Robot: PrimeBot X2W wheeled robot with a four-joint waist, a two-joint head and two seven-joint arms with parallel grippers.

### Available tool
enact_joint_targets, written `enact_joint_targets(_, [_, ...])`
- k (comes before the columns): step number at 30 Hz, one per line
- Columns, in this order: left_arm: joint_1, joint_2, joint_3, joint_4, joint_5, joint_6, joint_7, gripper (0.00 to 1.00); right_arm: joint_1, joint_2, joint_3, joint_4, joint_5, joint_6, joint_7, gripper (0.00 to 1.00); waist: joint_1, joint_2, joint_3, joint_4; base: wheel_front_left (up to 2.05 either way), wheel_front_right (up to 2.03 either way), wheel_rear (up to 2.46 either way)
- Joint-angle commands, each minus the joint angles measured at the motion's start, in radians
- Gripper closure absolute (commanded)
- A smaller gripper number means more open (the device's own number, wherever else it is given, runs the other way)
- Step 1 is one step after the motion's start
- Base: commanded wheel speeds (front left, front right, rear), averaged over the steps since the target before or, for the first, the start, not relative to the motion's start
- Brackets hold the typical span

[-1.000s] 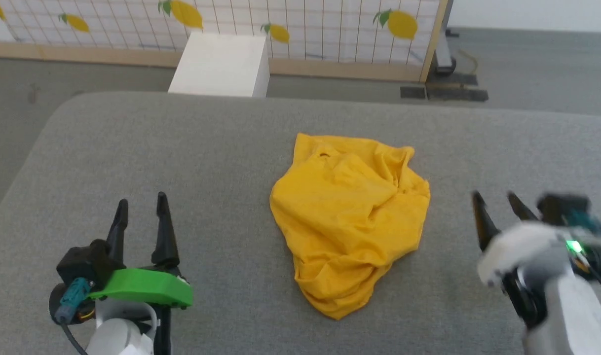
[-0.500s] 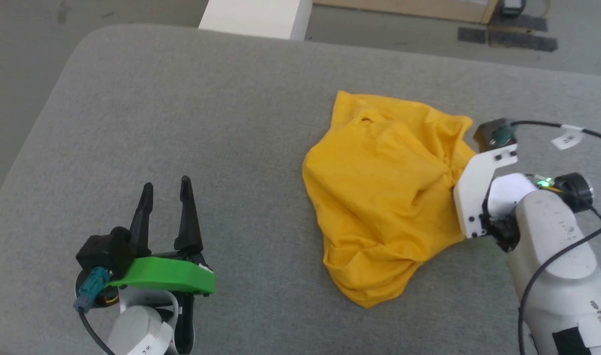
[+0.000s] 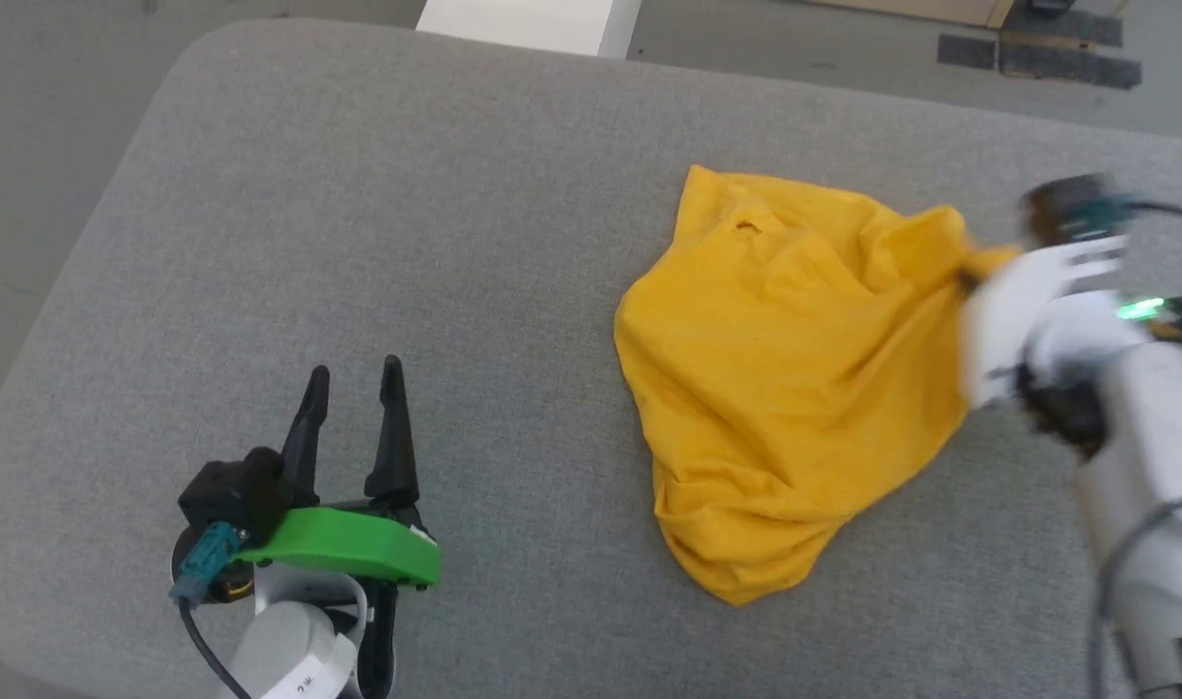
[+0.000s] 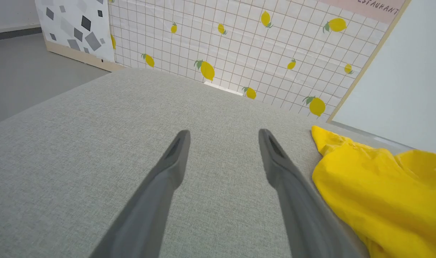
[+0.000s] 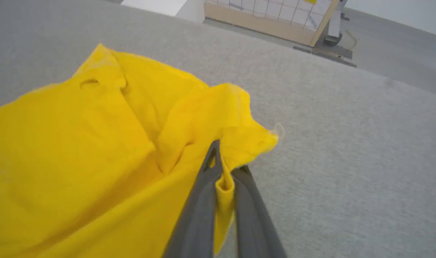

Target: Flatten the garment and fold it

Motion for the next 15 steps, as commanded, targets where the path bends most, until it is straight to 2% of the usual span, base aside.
enact_joint_targets(1, [-0.014, -0.005, 0.001, 0.003, 0.012, -0.007, -0.004, 0.00, 0.028, -0.042, -0.053, -0.035, 0.012, -0.002, -0.029, 1.00, -0.0002, 0.0000, -0.035, -0.023, 0.00, 0.00, 0.00])
enact_joint_targets(4, [-0.002, -0.006, 0.003, 0.010, 0.019, -0.011, -0.004, 0.00, 0.105, -0.083, -0.211, -0.116, 0.005, -0.002, -0.049, 1.00, -0.0002, 0.0000, -0.061, -0.037, 0.00, 0.00, 0.00])
enact_joint_targets(7, [0.010, -0.008, 0.005, 0.016, 0.019, -0.015, -0.005, 0.00, 0.227, -0.083, -0.400, -0.193, -0.028, -0.002, -0.021, 1.00, -0.0002, 0.0000, -0.080, -0.049, 0.00, 0.00, 0.00])
enact_joint_targets(11, [0.018, -0.009, 0.006, 0.023, 0.016, -0.020, -0.005, 0.00, 0.372, -0.033, -0.606, -0.247, -0.093, -0.002, 0.036, 1.00, -0.0002, 0.0000, -0.094, -0.060, 0.00, 0.00, 0.00])
enact_joint_targets(13, [0.020, -0.009, 0.010, 0.027, 0.015, -0.020, -0.005, 0.00, 0.402, 0.016, -0.660, -0.262, -0.116, -0.002, 0.056, 1.00, -0.0002, 0.0000, -0.099, -0.067, 0.00, 0.00, 0.00])
enact_joint_targets(14, [0.021, -0.010, 0.011, 0.028, 0.015, -0.021, -0.005, 0.00, 0.404, 0.038, -0.671, -0.276, -0.118, -0.002, 0.049, 0.39, -0.0002, 0.0000, -0.102, -0.071, 0.00, 0.00, 0.00])
enact_joint_targets(15, [0.022, -0.010, 0.012, 0.031, 0.014, -0.022, -0.005, 0.00, 0.404, 0.058, -0.671, -0.296, -0.121, -0.002, 0.029, 0.00, -0.0002, 0.0000, -0.106, -0.077, 0.00, 0.00, 0.00])
